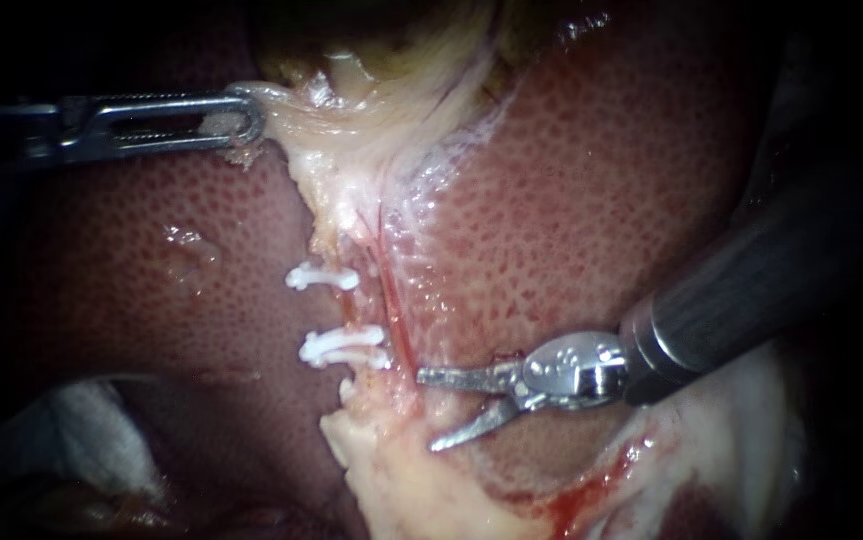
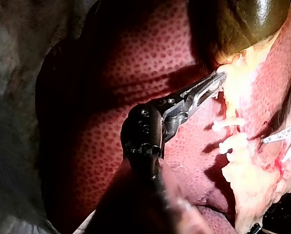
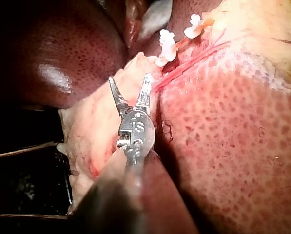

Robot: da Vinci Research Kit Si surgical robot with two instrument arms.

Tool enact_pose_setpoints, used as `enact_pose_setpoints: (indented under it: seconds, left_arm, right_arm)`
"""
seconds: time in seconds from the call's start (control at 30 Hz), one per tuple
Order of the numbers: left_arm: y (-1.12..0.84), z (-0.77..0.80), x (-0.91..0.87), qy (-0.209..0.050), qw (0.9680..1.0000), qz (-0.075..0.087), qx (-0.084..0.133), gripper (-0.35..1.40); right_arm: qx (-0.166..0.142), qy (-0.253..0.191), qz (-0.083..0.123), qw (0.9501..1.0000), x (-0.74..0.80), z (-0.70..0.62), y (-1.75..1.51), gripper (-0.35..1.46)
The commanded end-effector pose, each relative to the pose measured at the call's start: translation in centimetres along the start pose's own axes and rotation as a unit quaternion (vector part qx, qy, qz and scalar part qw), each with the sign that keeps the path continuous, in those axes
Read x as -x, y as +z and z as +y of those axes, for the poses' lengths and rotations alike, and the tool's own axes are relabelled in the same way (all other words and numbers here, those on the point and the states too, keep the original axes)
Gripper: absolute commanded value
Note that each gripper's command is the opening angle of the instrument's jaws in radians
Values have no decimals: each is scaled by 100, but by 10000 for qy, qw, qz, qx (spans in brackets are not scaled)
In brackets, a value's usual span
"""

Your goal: Go to the cutting position left tube

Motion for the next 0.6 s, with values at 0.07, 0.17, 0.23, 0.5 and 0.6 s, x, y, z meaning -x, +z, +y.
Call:
enact_pose_setpoints:
  seconds: [0.07, 0.17, 0.23, 0.5, 0.6]
  left_arm:
    - [0, 0, 1, 4, 10000, -4, 2, -35]
    - [1, 1, 2, 7, 10000, -8, 11, -35]
    - [1, 1, 2, 7, 10000, -7, 9, -35]
    - [1, 5, 4, 8, 10000, -12, 21, -35]
    - [1, 7, 5, 9, 10000, -22, 40, -35]
  right_arm:
    - [22, 84, -1, 10000, 1, 8, 2, 133]
    - [64, 183, 29, 9998, 0, 19, 4, 130]
    - [92, 214, 58, 9997, -3, 27, 6, 130]
    - [189, 532, 100, 9984, -16, 48, 26, 135]
    - [228, 601, 100, 9979, -19, 51, 34, 136]
